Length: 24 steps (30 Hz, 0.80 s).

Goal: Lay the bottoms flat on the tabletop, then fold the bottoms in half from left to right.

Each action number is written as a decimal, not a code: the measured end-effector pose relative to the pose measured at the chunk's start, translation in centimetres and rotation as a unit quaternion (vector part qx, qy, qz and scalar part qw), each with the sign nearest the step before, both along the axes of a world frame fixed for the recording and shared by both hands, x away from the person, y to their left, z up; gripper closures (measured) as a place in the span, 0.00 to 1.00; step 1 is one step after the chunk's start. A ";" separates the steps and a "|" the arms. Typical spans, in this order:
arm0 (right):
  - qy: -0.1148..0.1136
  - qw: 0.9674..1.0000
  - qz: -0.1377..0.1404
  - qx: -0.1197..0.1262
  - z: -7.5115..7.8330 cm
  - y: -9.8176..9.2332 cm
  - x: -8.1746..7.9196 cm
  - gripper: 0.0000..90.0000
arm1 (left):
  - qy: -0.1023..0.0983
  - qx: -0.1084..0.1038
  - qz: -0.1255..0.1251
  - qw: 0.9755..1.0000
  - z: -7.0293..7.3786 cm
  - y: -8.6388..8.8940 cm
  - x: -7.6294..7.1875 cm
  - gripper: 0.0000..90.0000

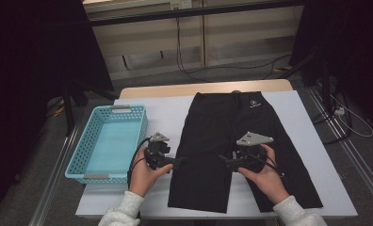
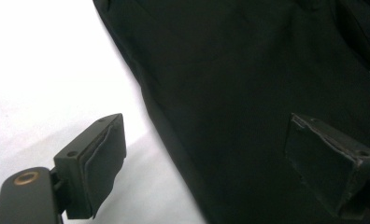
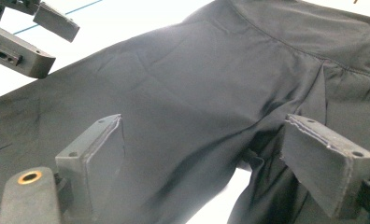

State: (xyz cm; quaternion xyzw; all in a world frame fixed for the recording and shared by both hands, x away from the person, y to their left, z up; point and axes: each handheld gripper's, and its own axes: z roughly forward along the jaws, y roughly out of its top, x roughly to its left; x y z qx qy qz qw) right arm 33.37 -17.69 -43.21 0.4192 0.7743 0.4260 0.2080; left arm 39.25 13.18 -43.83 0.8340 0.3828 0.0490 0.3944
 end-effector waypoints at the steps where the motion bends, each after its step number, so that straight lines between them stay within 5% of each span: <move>1: 0.000 1.000 0.000 0.000 0.0 0.0 0.0 0.15 | 0.000 0.000 0.000 1.000 0.0 0.0 0.0 0.14; 24: 0.002 1.000 0.002 0.002 0.0 0.0 -0.1 0.14 | -0.015 0.032 0.028 0.999 -0.3 0.6 -0.4 0.17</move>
